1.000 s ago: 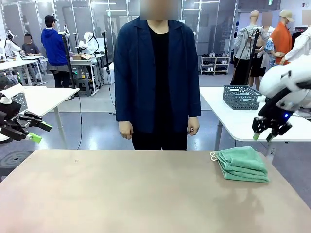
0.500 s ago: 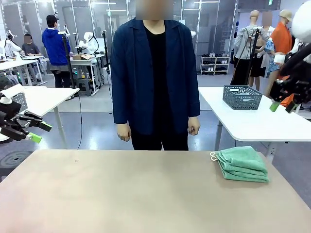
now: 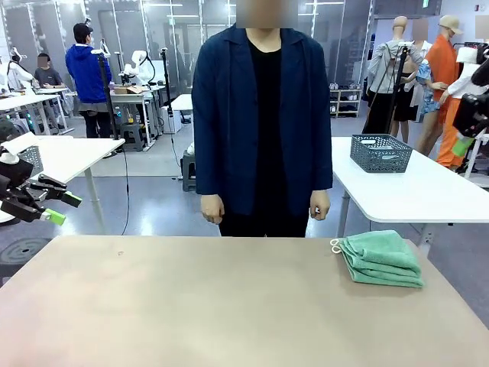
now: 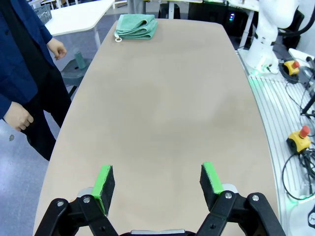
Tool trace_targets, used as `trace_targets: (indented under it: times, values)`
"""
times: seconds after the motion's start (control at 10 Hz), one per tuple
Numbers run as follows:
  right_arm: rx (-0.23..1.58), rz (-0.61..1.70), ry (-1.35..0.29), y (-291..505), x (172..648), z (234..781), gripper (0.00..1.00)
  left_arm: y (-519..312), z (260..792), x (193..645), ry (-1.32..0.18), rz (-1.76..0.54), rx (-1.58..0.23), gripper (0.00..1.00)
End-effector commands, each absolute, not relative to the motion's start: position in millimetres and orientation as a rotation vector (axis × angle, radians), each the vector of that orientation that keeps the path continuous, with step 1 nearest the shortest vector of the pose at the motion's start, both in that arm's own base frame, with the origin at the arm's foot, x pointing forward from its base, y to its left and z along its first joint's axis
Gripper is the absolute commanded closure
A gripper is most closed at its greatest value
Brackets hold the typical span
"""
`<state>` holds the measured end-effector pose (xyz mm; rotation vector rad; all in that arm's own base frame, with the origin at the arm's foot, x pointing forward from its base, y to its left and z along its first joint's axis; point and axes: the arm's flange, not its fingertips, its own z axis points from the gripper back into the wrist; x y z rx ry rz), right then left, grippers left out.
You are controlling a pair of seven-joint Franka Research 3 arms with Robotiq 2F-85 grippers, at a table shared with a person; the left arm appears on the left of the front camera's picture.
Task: Fold the towels and place them in the basket.
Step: Stack the folded Towel with hook on the right side of the table.
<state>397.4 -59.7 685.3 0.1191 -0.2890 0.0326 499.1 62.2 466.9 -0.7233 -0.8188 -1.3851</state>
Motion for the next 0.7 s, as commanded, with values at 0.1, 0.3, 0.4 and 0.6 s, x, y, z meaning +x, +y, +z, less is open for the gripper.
trace_targets:
  times: [0.1,0.3,0.4,0.6]
  values:
    - [0.107,0.007,-0.31,-58.9,385.7,679.7,0.44,61.3,468.3,497.3,-0.826,-1.385,-0.724,0.11]
    - [0.121,0.022,-0.299,-61.4,388.0,689.6,0.44,61.3,468.3,497.3,-0.826,-1.385,-0.724,0.11]
    - [0.121,0.022,-0.299,-61.4,388.0,689.6,0.44,61.3,468.3,497.3,-0.826,-1.385,-0.724,0.11]
    - [0.121,0.022,-0.299,-61.4,388.0,689.6,0.44,61.3,468.3,497.3,-0.826,-1.385,-0.724,0.11]
